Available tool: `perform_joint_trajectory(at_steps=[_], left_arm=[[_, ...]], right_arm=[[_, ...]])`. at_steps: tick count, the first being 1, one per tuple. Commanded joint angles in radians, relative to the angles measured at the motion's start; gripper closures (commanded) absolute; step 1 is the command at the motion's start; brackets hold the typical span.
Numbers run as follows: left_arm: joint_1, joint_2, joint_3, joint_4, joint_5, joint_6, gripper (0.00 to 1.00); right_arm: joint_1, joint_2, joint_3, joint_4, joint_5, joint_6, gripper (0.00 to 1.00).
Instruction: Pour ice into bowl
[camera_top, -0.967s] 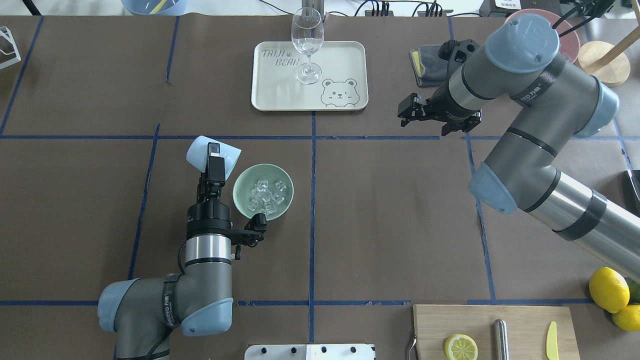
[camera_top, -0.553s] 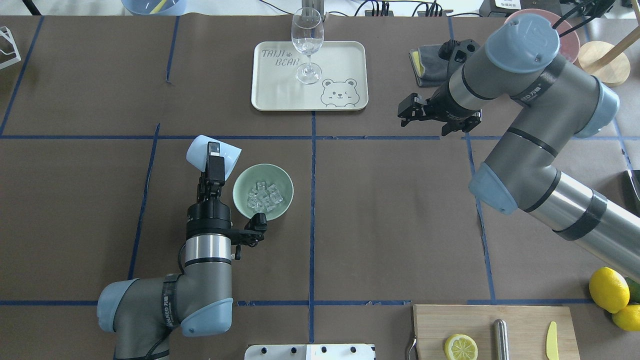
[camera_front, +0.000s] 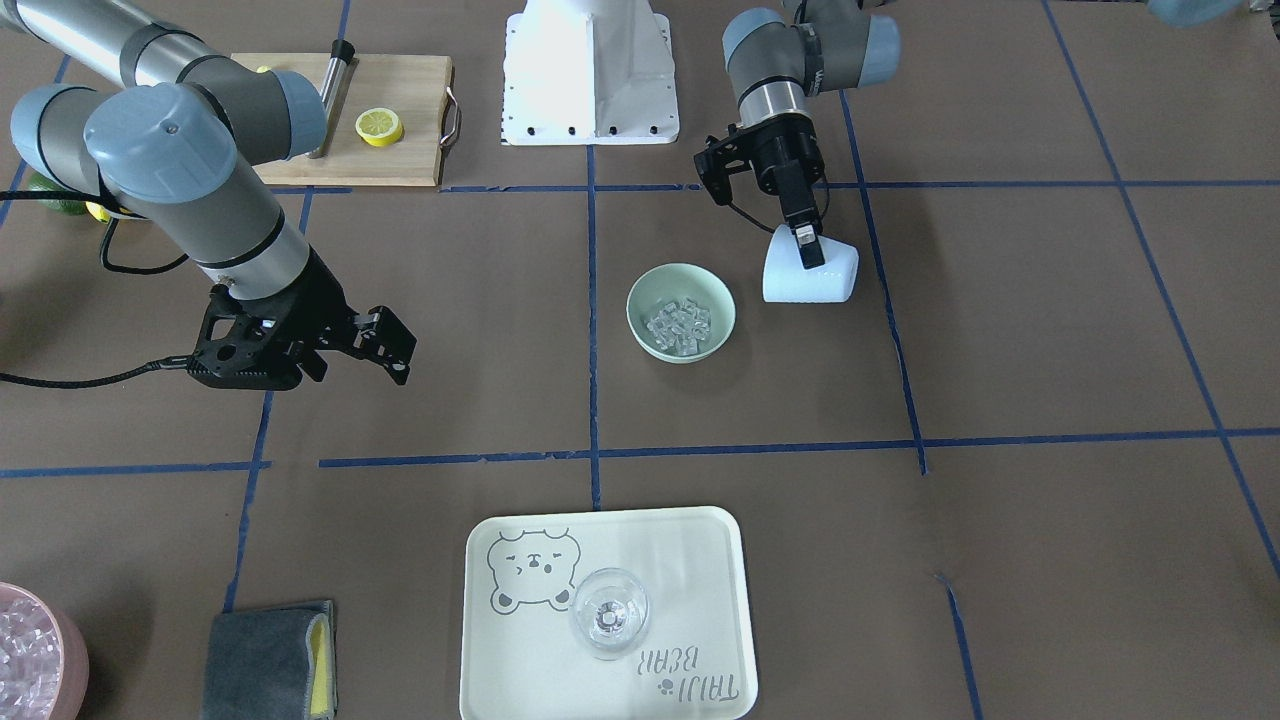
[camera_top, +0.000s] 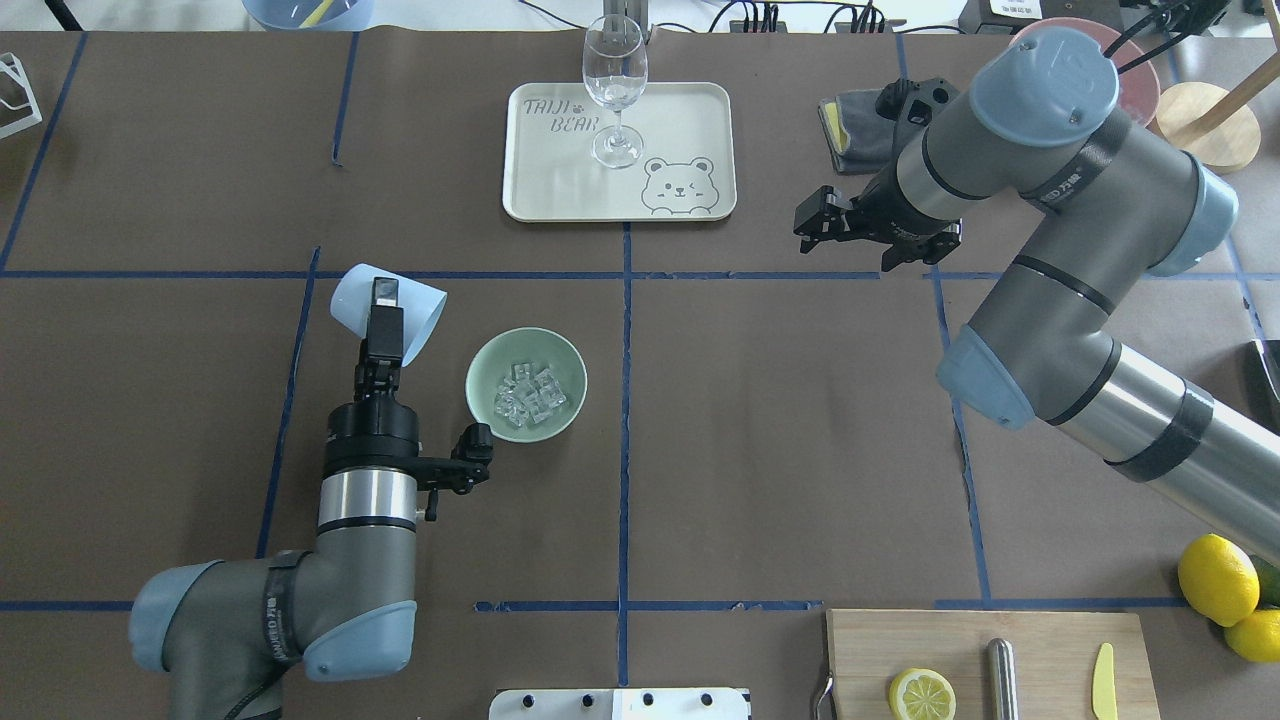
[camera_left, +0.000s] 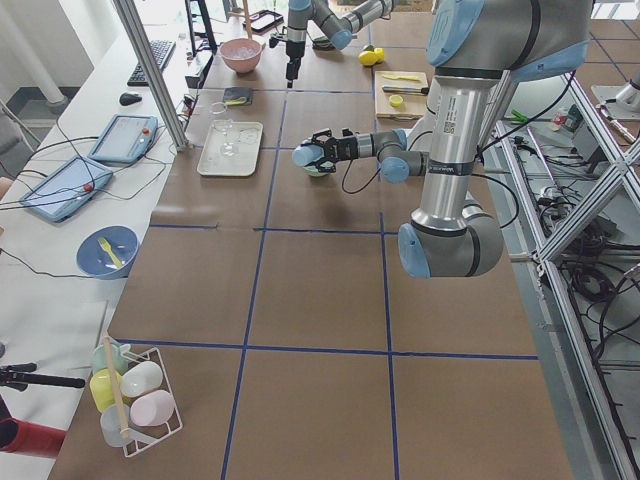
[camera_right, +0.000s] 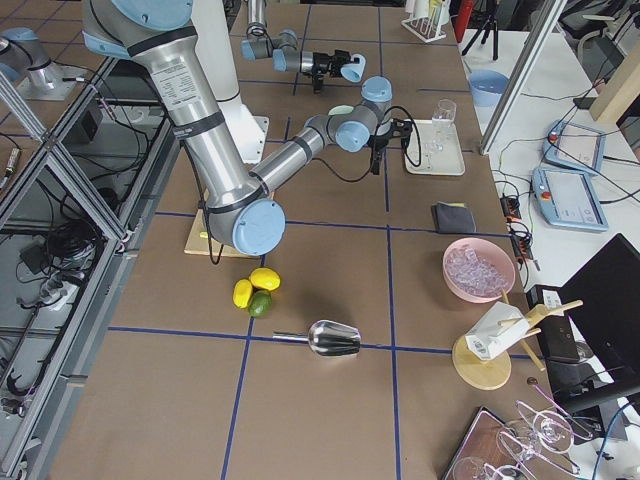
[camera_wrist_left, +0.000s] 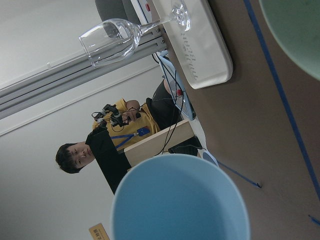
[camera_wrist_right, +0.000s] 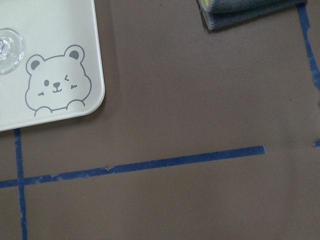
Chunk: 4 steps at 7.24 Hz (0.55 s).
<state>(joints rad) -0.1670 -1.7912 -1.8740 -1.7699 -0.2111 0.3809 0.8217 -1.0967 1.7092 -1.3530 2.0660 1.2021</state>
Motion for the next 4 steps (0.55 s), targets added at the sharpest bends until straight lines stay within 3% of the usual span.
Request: perform_joint_trajectory(at_steps=[1,3,4], left_arm=[[-0.002,0.181,-0.031,-0.159,-0.002,-0.005,1.00],[-0.003,0.448,0.040,-0.613,-0.001,0.016,1.00],[-0.005,0.508,0.115,-0.817,-0.002,0.070,1.00]], right_arm=[[-0.001,0.003,0.007,0.000,-0.003,0.002,0.00],[-0.004,0.009,0.013,-0.003,-0.004,0.002,0.00],[-0.006,0.011,0.013,-0.003,-0.004,0.004,0.00]])
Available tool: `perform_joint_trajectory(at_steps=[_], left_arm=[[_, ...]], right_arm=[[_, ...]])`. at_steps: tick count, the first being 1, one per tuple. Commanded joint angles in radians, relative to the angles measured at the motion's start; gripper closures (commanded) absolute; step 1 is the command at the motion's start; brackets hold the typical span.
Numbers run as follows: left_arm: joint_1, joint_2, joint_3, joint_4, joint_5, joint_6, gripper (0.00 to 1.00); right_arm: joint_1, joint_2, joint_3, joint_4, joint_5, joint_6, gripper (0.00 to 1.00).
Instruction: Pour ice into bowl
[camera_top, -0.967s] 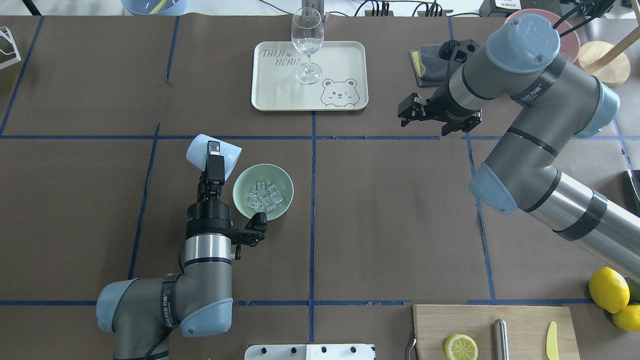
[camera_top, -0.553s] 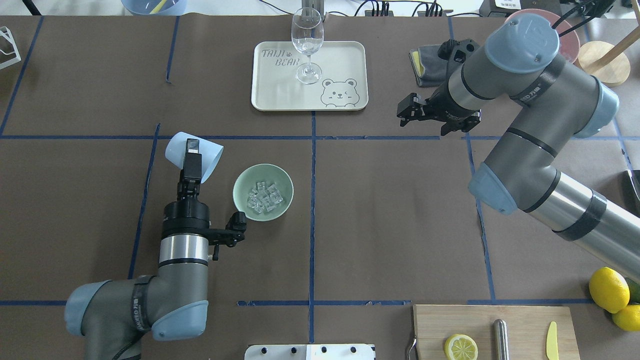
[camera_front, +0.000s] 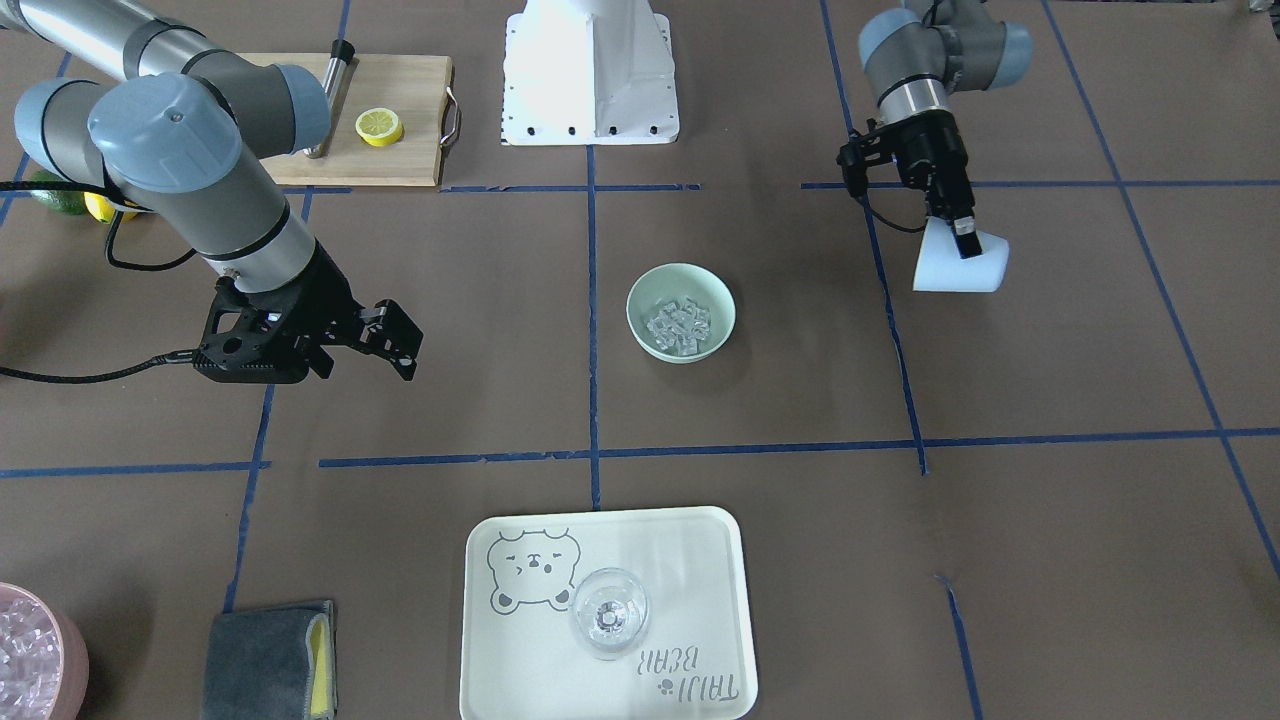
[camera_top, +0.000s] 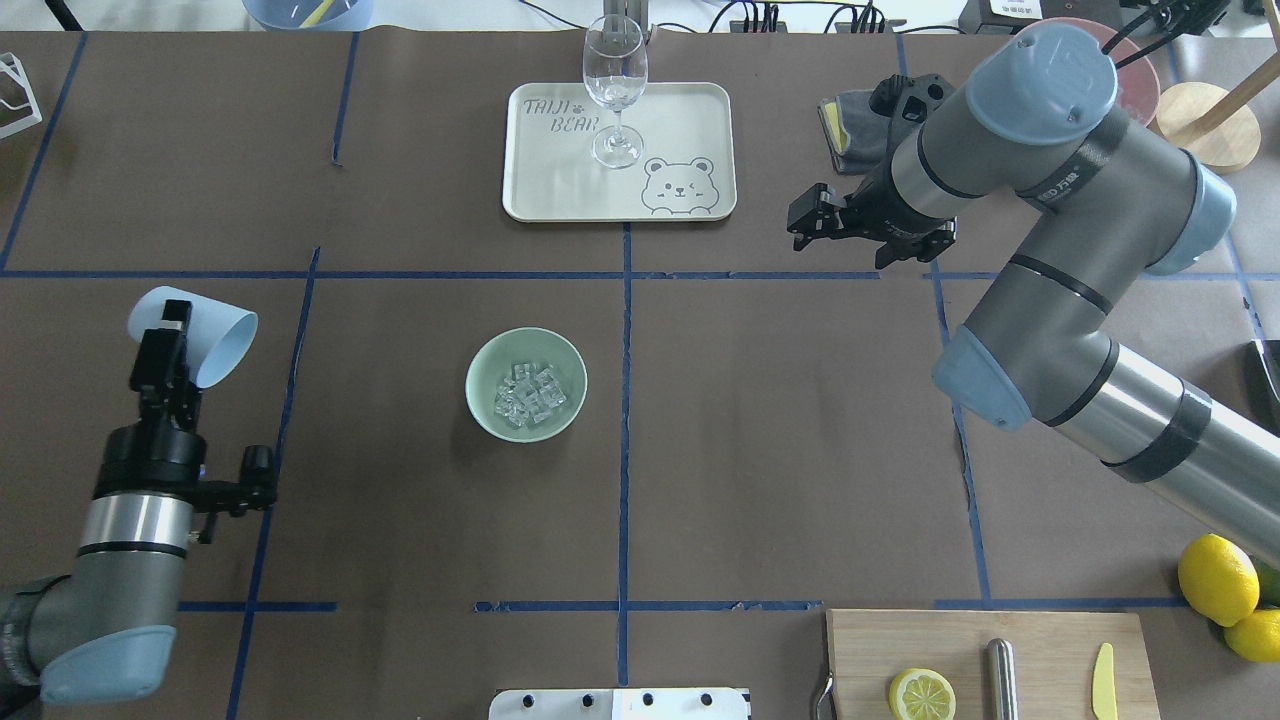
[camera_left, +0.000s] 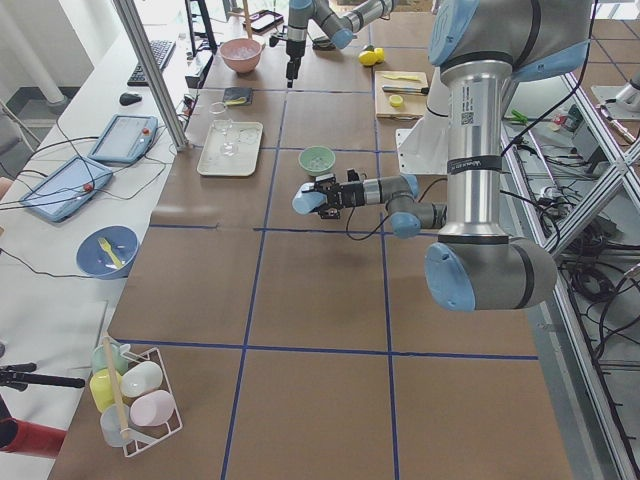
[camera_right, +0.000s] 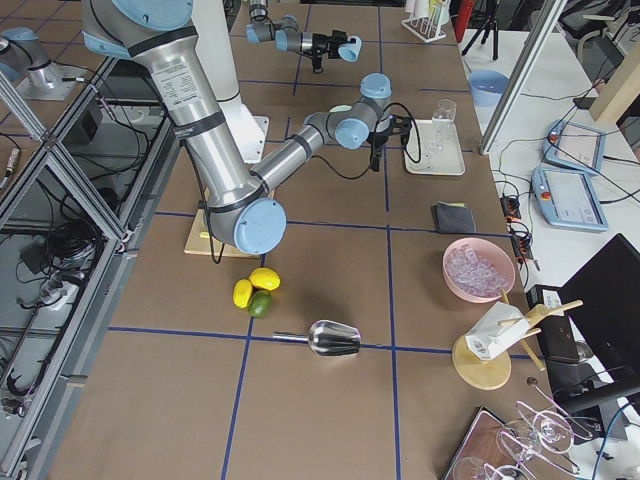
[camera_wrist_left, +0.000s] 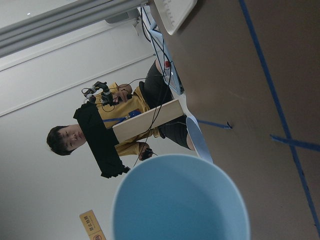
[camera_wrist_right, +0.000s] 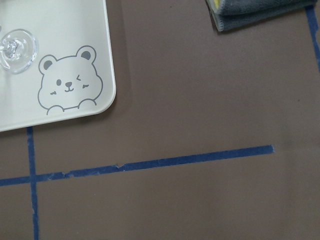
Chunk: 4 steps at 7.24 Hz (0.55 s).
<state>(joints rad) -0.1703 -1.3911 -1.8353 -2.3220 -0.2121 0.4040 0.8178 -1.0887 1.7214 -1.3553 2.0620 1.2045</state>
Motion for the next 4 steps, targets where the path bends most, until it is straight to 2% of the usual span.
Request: perform_joint_trajectory(at_steps=[1,2,3,4], left_arm=[[-0.002,0.151,0.178,-0.538,-0.003,0.144,1.00],[-0.003,0.149,0.302,-0.823,-0.006,0.227,1.00],[-0.012,0.149,0.333,-0.978,-0.069,0.237,1.00],[-0.035,0.139,0.334,-1.029,-0.091,0.227,1.00]], right_arm=[[-0.003,0.004,0.001,-0.001,-0.002,0.001,0.00],[-0.003,0.006,0.003,-0.001,0.000,0.001,0.00],[-0.005,0.007,0.003,-0.001,0.000,0.001,0.00],[-0.005,0.013,0.003,-0.004,-0.002,0.003,0.00]])
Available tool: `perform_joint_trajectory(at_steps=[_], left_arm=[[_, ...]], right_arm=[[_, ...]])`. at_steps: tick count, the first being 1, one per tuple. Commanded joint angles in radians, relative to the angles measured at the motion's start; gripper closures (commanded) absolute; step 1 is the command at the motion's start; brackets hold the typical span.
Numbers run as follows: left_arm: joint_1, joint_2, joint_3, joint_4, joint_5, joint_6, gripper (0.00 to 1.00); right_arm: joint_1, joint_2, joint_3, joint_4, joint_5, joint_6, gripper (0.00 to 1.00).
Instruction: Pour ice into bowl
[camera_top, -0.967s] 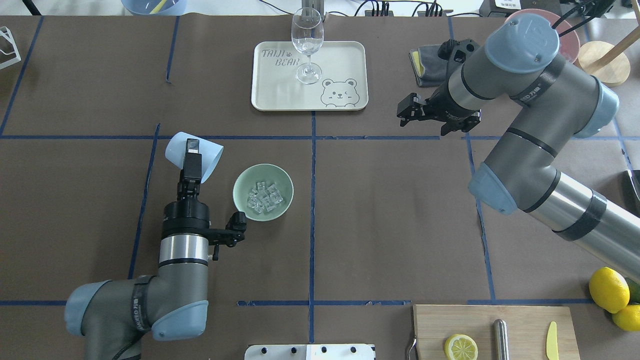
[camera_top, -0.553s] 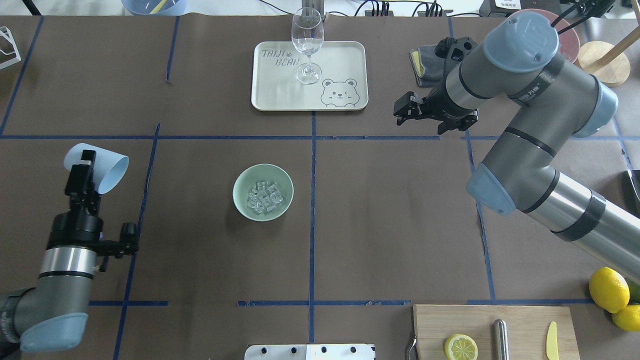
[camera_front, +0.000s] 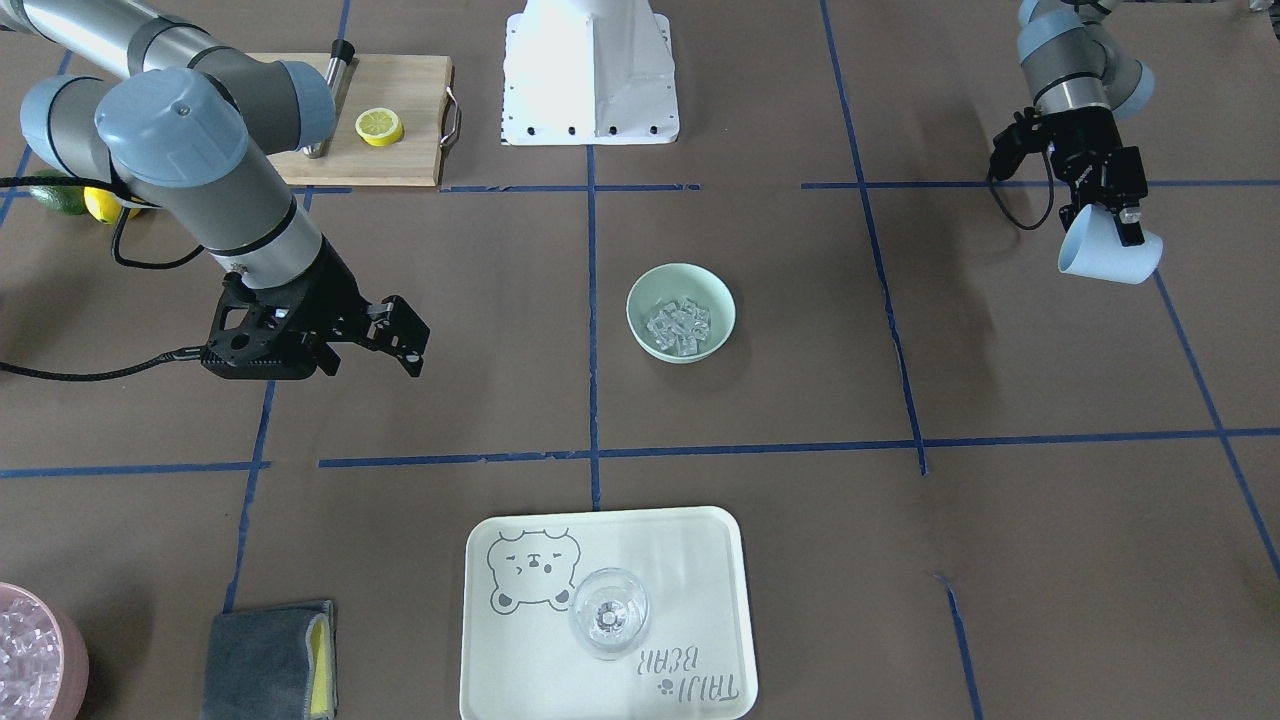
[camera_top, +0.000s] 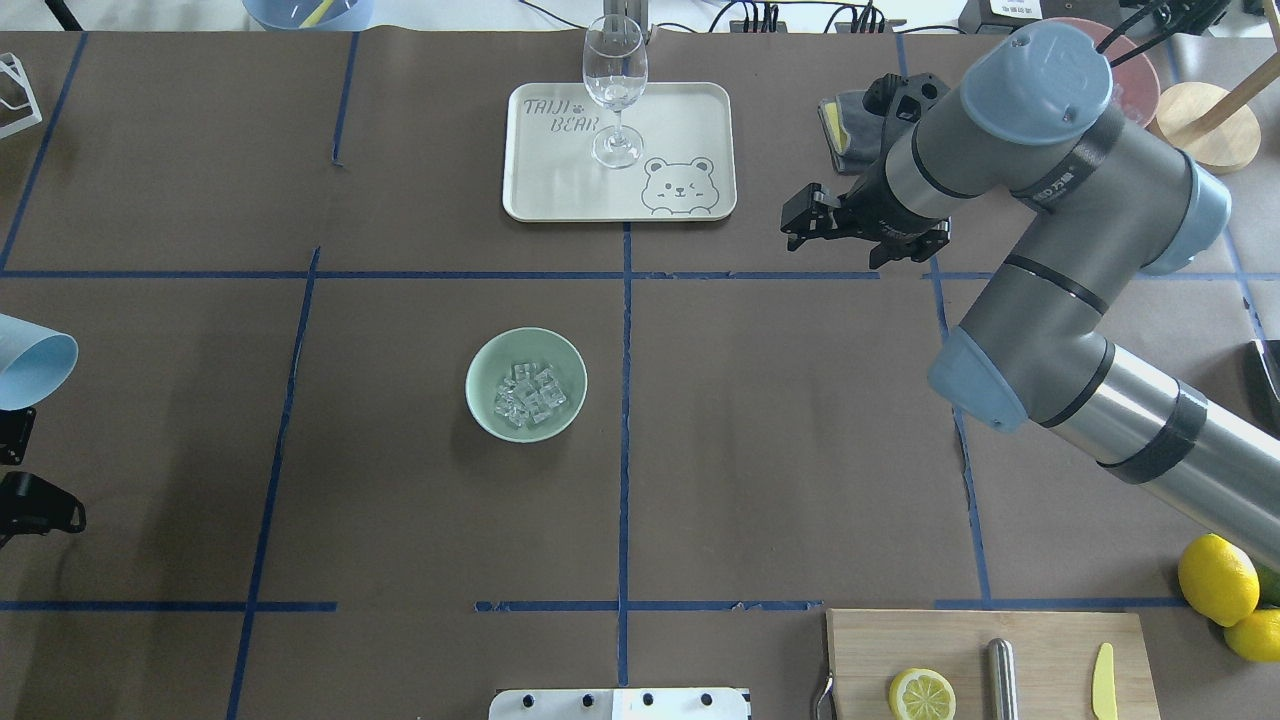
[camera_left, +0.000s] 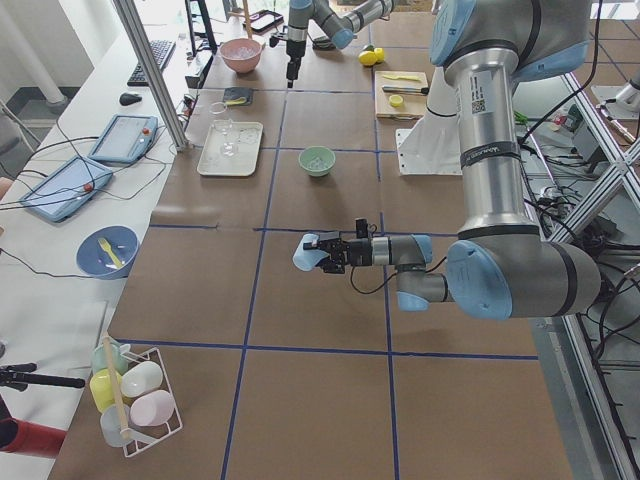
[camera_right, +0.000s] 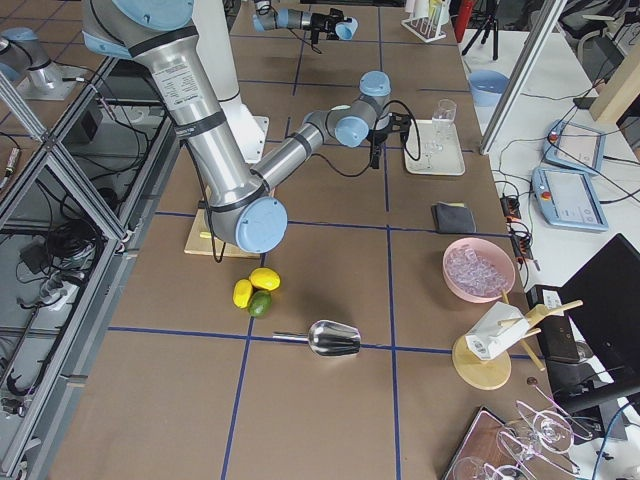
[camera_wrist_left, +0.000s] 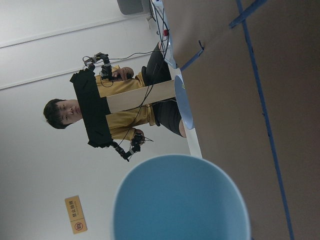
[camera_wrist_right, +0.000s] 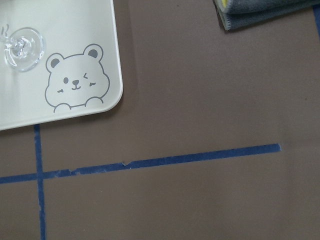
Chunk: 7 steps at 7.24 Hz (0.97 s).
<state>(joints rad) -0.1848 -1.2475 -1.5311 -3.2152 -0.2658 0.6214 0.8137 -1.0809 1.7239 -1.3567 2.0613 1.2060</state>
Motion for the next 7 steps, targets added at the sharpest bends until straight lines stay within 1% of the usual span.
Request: perform_joint_trajectory(at_steps=[1,2,4,5,7], left_arm=[[-0.025,-0.007,0.029,-0.138,-0.090,-0.149,1.00],[-0.031,-0.010,0.028,-0.138,-0.161,-0.371,1.00],[-0.032,-0.020,0.028,-0.140,-0.258,-0.721,1.00],[-0.032,-0.023,0.028,-0.143,-0.288,-0.881,1.00],[-0.032,-0.036,0.028,-0.144,-0.303,-1.132,1.00]], right_arm=[[-0.001,0.010,0.002,-0.004,-0.001,0.001,0.00],[-0.001,0.012,0.002,-0.005,-0.001,0.001,0.00],[-0.001,0.013,0.000,-0.005,-0.001,0.001,0.00],[-0.001,0.013,0.002,-0.005,-0.001,0.001,0.00],[-0.001,0.013,0.000,-0.005,-0.001,0.000,0.00]])
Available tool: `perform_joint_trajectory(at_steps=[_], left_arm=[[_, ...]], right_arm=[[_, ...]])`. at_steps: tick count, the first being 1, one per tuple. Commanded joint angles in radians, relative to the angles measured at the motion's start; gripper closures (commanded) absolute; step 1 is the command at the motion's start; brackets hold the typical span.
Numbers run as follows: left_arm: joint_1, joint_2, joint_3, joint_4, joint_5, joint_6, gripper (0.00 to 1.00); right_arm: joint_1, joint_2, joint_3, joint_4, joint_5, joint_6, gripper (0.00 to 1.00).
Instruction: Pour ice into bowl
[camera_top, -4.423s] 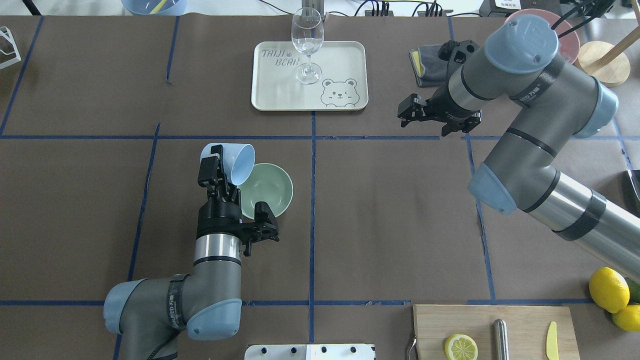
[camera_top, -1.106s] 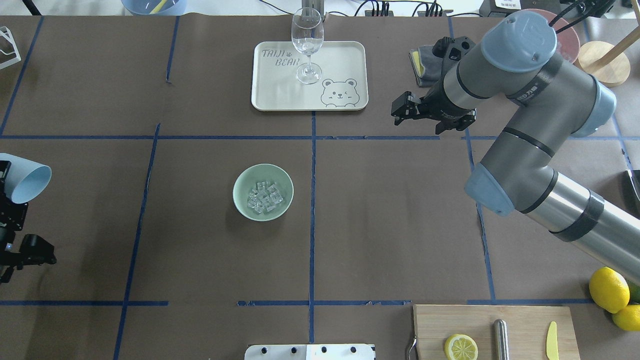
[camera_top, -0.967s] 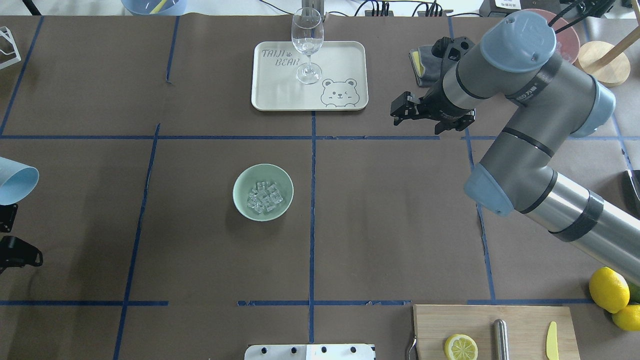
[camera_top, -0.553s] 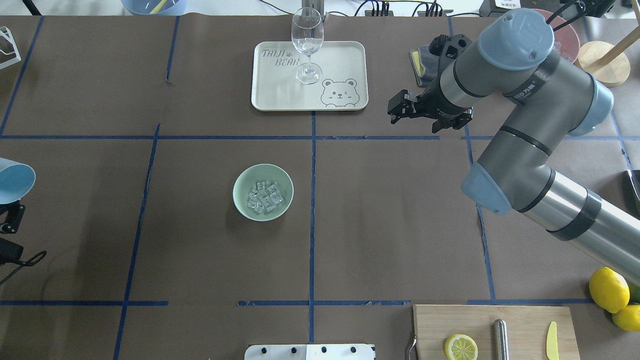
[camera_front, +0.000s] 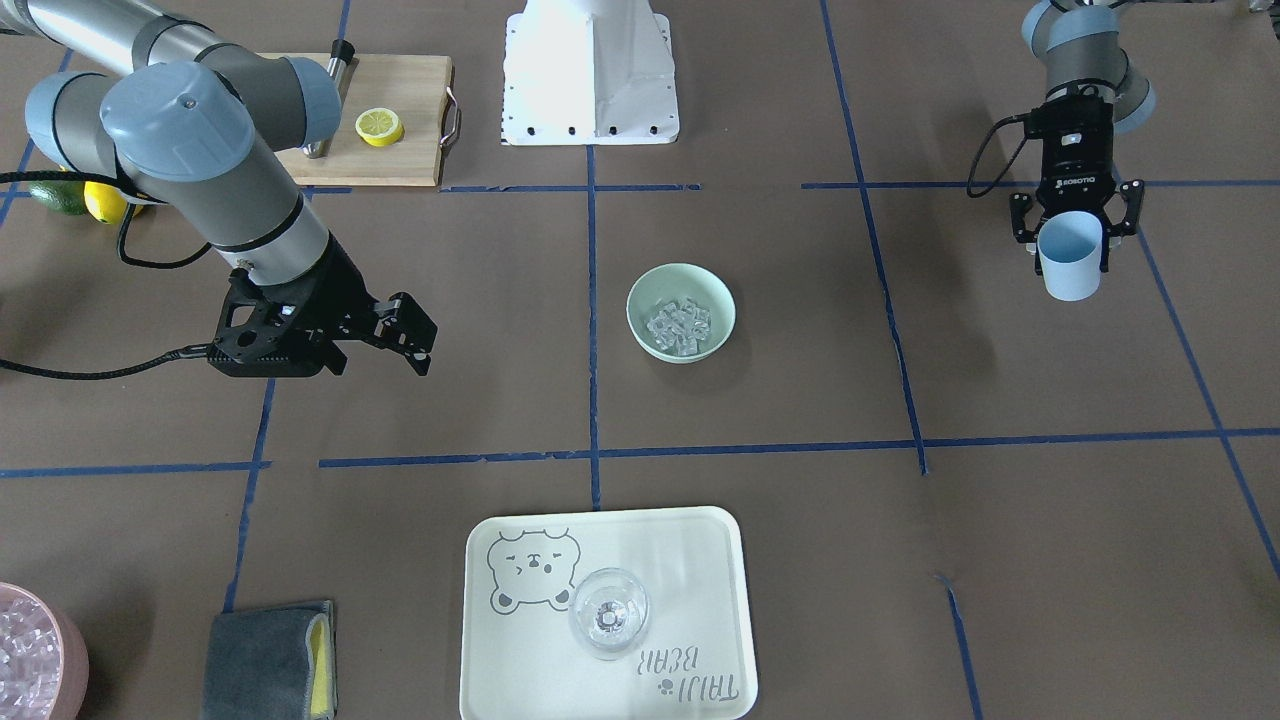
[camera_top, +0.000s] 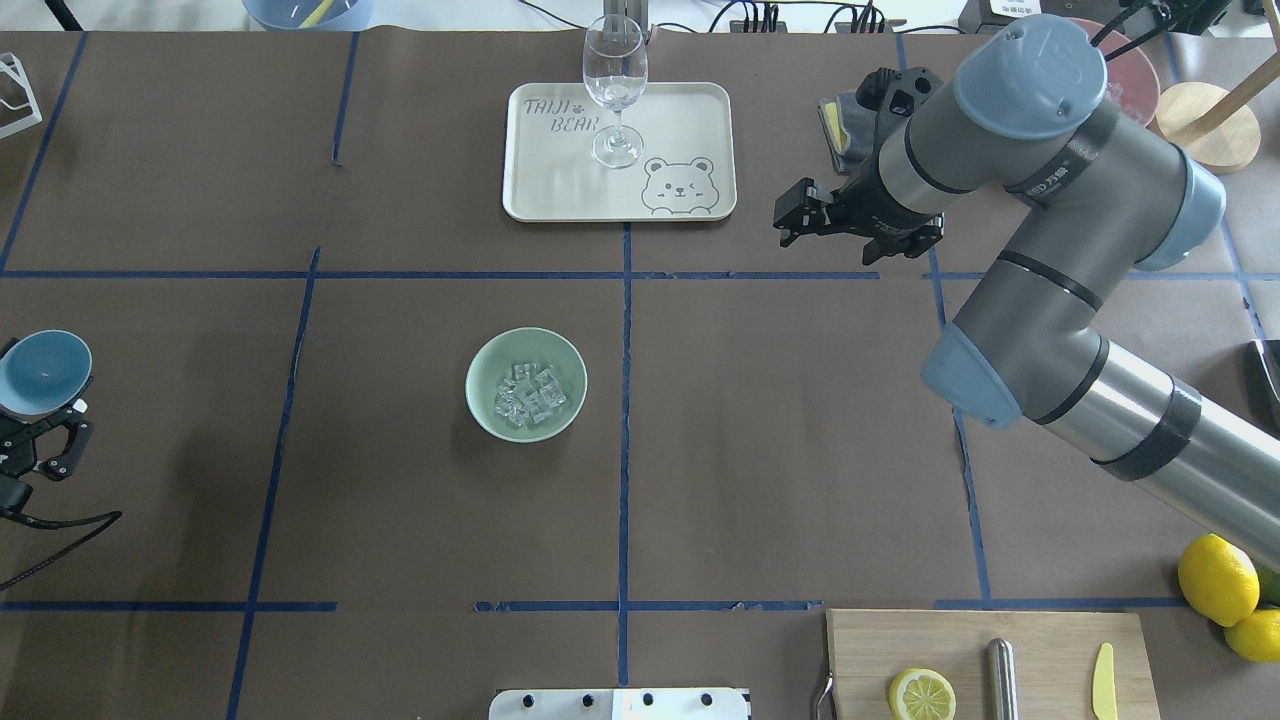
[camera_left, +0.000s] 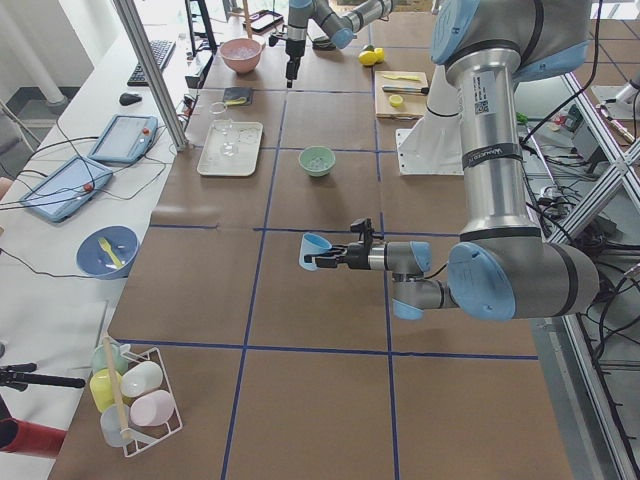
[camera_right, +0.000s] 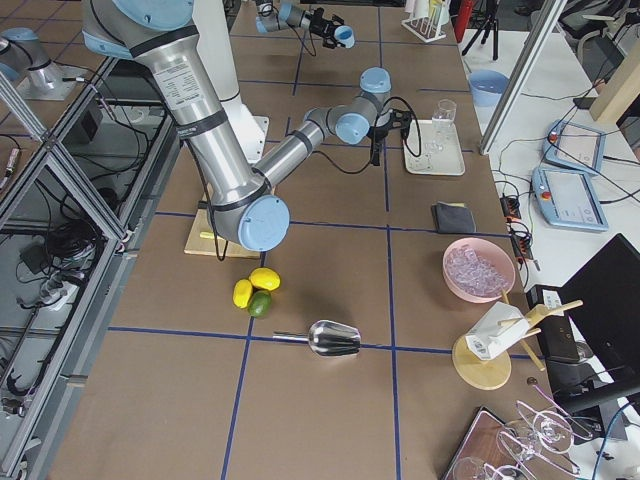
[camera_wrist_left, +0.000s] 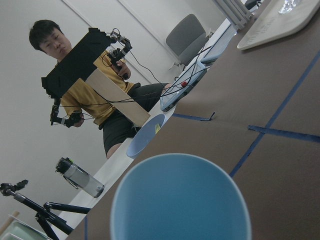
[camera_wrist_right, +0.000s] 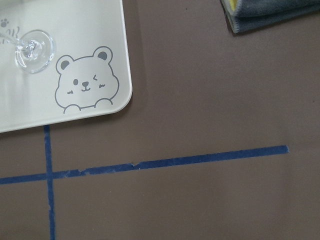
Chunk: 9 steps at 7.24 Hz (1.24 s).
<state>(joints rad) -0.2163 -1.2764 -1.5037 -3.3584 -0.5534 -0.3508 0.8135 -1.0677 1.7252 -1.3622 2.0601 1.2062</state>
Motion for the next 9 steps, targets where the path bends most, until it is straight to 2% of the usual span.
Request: perform_joint_trajectory(at_steps=[1,5,7,9], left_arm=[[0.000,-0.009,0.000,-0.001,-0.016,-0.265,1.00],[-0.005,-0.008,0.048,0.014,-0.010,-0.586,1.00],[-0.005,-0.006,0.063,0.008,-0.007,-0.631,1.00],[-0.005,0.000,0.080,0.014,-0.049,-0.632,1.00]], right_arm=[[0.001,0.000,0.001,0.000,0.002,0.000,0.00],[-0.001,0.000,-0.001,0.000,0.002,0.000,0.00],[-0.002,0.000,-0.001,-0.002,0.002,0.000,0.00],[-0.001,-0.001,-0.006,-0.002,0.002,-0.002,0.00]])
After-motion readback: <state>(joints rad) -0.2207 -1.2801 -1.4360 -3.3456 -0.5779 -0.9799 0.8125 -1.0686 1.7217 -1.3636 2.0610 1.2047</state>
